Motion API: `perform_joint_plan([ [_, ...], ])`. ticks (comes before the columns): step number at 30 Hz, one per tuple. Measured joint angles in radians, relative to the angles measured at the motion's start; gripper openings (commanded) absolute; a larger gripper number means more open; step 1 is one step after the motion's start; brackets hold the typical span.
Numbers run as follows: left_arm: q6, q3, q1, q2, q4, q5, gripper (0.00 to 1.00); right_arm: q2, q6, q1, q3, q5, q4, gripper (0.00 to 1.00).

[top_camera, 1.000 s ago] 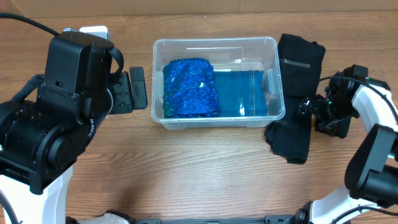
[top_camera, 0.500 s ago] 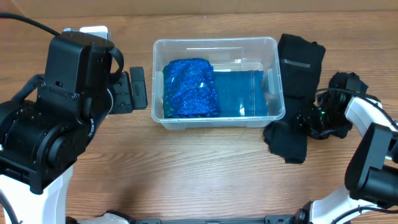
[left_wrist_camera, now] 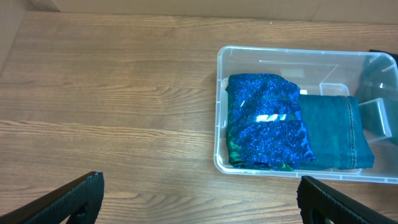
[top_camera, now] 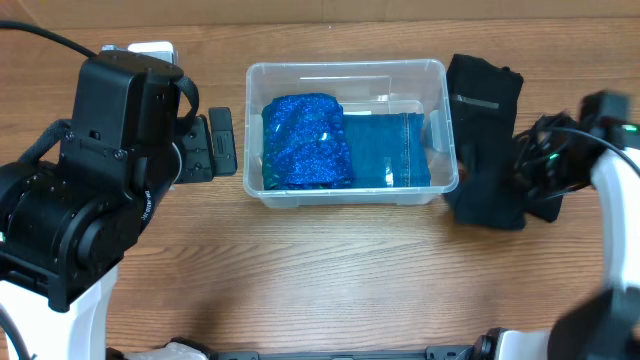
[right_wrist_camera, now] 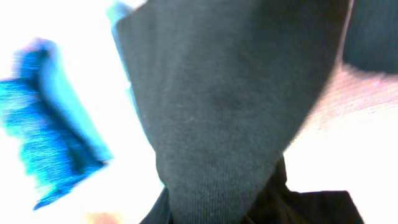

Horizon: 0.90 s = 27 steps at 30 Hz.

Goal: Pack container
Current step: 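Carry the black garment into the bin beside the jeans and release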

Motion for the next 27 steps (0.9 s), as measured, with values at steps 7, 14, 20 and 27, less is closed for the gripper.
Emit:
perform_joint_plan([
  [7,0.0,0.0,0.0,0.0,0.0,0.0,1.0,-0.188,0.01,0.172,0.088,-0.17,0.141,0.04],
  [14,0.0,0.0,0.0,0.0,0.0,0.0,1.0,-0.068,0.142,0.439,0.086,-0.22,0.409,0.04],
  [20,0.0,0.0,0.0,0.0,0.0,0.0,1.0,0.115,0.233,0.483,0.085,-0.179,0.488,0.04],
  [27,0.0,0.0,0.0,0.0,0.0,0.0,1.0,0.28,0.216,0.478,0.078,-0.085,0.438,0.49],
])
